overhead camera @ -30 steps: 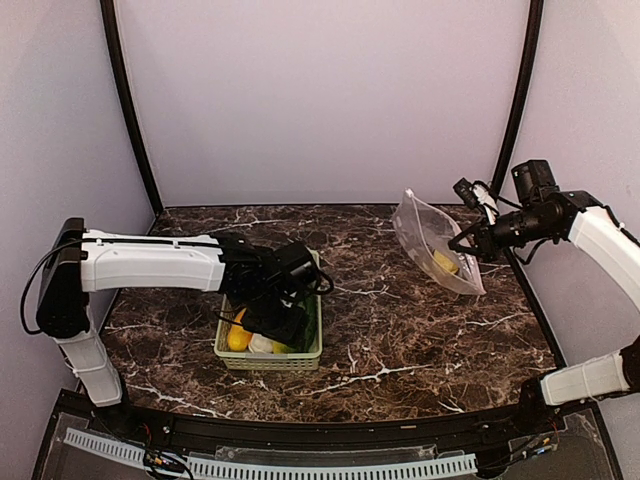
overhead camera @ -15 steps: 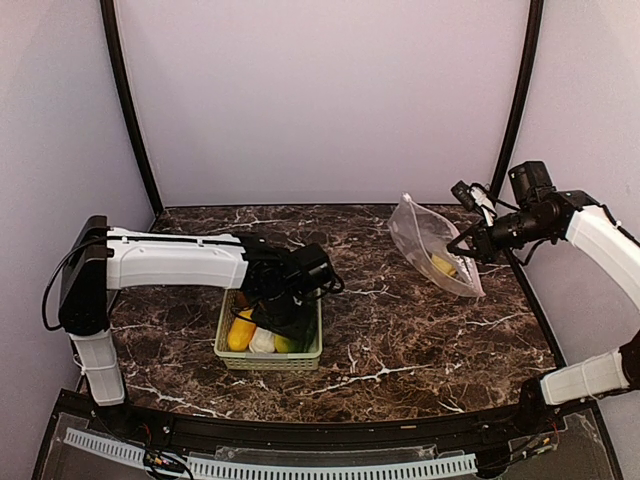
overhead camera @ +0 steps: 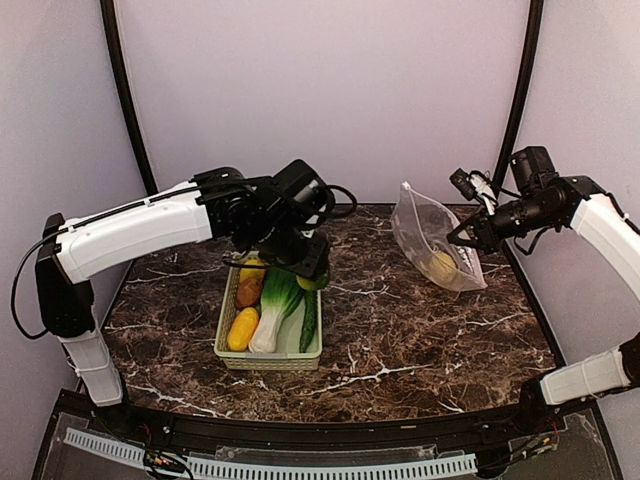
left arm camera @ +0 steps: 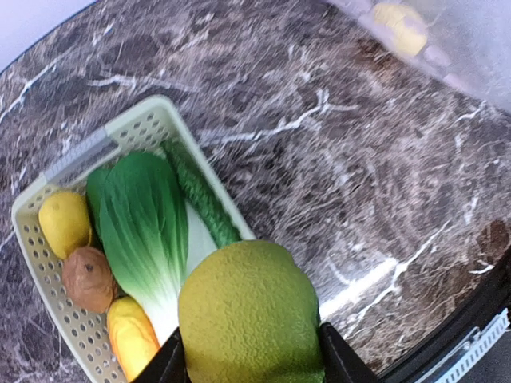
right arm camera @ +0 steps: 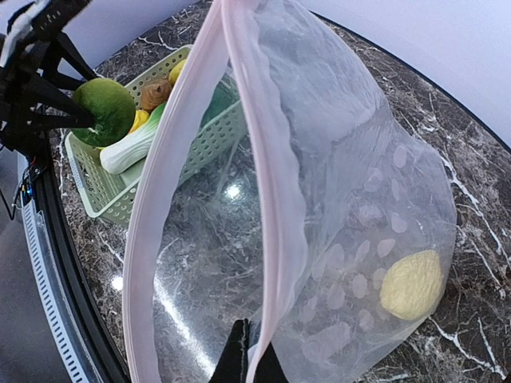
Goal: Place the food in the zip-top bag and seal the zipper
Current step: Place the fake fruit in the zipper food storage bag.
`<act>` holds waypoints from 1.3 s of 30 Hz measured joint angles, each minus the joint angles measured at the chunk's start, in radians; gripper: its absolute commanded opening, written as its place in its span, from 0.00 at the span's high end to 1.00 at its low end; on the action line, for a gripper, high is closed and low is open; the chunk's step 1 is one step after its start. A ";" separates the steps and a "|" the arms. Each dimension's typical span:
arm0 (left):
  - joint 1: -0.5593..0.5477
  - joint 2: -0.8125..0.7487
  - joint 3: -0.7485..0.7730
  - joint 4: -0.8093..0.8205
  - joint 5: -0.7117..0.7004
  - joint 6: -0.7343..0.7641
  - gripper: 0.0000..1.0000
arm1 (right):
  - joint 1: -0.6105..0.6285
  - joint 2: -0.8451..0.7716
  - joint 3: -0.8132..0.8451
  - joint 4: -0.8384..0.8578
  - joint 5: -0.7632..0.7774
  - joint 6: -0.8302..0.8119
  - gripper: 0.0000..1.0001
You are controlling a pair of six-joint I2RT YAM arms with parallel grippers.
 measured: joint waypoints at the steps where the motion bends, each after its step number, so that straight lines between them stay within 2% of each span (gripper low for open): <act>1: 0.000 -0.001 0.019 0.021 0.008 0.013 0.64 | 0.003 0.003 0.011 -0.005 0.000 0.000 1.00; 7: -0.015 -0.059 0.026 0.342 0.118 0.096 0.65 | 0.022 0.042 0.045 -0.028 0.016 0.002 1.00; 12: -0.044 -0.113 -0.066 0.731 0.192 0.145 0.65 | 0.029 0.087 0.058 -0.040 0.016 0.005 1.00; 16: -0.058 -0.084 -0.075 0.948 0.225 0.142 0.67 | 0.030 0.113 0.082 -0.043 0.014 0.017 1.00; 21: -0.068 0.009 -0.052 1.112 0.228 0.115 0.70 | 0.032 0.141 0.134 -0.044 -0.007 0.031 1.00; 28: -0.078 0.141 0.009 1.151 0.187 0.079 0.70 | 0.032 0.177 0.146 -0.046 -0.036 0.053 1.00; 34: -0.082 0.202 0.095 1.103 0.098 0.027 0.72 | 0.032 0.181 0.182 -0.049 -0.041 0.067 1.00; 39: -0.082 0.220 0.109 1.065 0.048 -0.007 0.73 | 0.032 0.182 0.192 -0.050 -0.043 0.072 1.00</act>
